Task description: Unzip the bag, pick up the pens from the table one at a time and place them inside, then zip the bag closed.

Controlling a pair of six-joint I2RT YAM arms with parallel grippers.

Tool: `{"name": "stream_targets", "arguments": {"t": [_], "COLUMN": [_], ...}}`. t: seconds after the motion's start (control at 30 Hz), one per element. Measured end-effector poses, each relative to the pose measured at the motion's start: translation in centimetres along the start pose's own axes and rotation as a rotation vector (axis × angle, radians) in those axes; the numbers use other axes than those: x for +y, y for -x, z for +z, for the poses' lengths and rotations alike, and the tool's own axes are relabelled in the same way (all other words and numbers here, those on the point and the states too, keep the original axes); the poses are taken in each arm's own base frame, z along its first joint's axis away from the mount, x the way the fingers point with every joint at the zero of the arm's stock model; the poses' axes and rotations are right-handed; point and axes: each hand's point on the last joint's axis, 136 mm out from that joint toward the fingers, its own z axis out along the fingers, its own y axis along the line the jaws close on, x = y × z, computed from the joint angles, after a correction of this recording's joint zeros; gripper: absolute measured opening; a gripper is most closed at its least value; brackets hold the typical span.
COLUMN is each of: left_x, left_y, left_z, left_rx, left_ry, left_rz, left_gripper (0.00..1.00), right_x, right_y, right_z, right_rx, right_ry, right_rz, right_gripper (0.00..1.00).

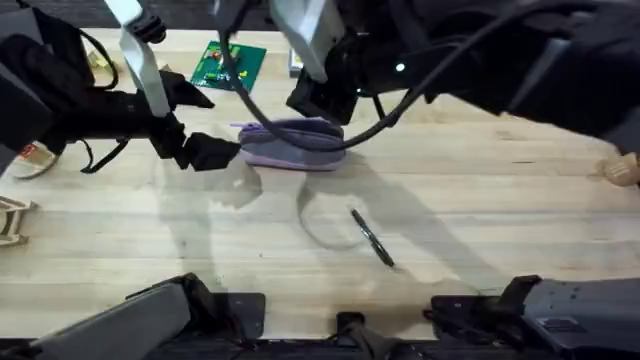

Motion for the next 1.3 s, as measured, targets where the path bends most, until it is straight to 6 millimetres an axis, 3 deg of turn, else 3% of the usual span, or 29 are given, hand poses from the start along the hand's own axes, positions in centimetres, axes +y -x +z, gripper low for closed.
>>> {"name": "stream_targets", "arguments": {"t": [0.2,0.23,0.5,1.3], "left_x": [0.0,0.0,0.0,0.0], "left_y": [0.0,0.0,0.0,0.0], "left_z": [0.0,0.0,0.0,0.0], "left_rx": [0.0,0.0,0.0,0.0], "left_ry": [0.0,0.0,0.0,0.0], "left_rz": [0.0,0.0,0.0,0.0], "left_gripper": [0.992,0.992,0.992,0.994], "right_x": [0.6,1.0,1.7,1.5], "right_y": [-1.6,-2.3,-4.2,-6.8], "right_z": [2.4,3.5,6.0,9.2], "right_rx": [0.056,0.082,0.137,0.196], "right_ry": [0.034,0.051,0.089,0.105], "right_rz": [-0.069,-0.09,-0.118,-0.106], "right_gripper": [0.031,0.031,0.031,0.031]}}
